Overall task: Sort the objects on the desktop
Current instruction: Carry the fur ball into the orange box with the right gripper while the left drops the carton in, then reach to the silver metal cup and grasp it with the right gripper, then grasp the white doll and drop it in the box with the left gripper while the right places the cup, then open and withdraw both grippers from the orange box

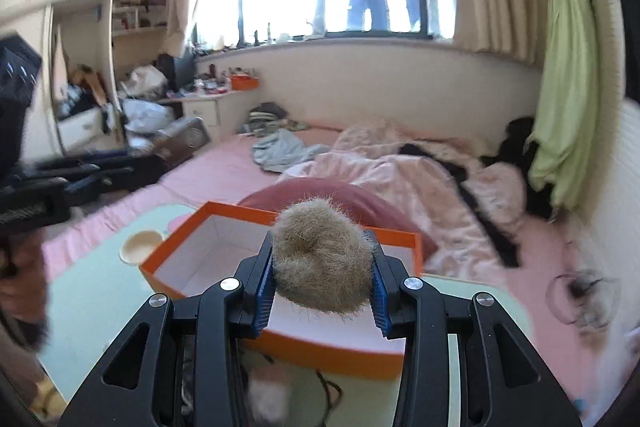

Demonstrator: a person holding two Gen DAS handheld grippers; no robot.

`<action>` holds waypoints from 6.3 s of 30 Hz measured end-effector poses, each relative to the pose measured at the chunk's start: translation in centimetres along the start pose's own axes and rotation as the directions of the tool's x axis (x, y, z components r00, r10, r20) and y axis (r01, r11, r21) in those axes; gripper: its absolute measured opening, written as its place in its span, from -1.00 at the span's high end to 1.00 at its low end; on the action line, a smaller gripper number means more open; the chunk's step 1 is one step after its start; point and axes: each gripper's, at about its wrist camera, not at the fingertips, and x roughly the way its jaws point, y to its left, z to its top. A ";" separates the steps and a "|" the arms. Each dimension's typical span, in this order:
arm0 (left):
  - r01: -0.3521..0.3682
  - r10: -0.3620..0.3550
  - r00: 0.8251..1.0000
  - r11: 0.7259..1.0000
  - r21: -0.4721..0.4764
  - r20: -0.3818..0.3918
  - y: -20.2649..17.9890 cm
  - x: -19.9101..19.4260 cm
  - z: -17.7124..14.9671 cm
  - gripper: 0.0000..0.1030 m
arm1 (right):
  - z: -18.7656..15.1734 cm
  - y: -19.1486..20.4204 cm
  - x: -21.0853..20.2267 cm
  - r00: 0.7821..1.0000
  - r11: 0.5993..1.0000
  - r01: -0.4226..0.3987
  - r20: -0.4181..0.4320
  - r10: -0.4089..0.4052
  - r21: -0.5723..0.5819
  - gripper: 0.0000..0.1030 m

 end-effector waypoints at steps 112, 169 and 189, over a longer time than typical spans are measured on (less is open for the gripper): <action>0.088 -0.085 0.985 0.996 0.009 -0.152 1.4 -8.0 -10.8 0.01 | -9.1 -2.3 -6.3 0.987 0.993 0.073 -0.153 -0.058 0.098 0.25; -0.046 0.045 0.998 0.999 0.027 0.044 0.6 -1.6 -2.5 -0.94 | -0.4 -2.3 -0.2 0.962 0.958 0.238 0.097 -0.255 0.158 -0.59; -0.104 0.114 0.979 0.992 0.071 -0.170 0.3 -8.4 -11.8 -0.98 | -6.0 2.5 -6.0 0.942 0.947 0.319 -0.127 -0.311 0.044 -0.59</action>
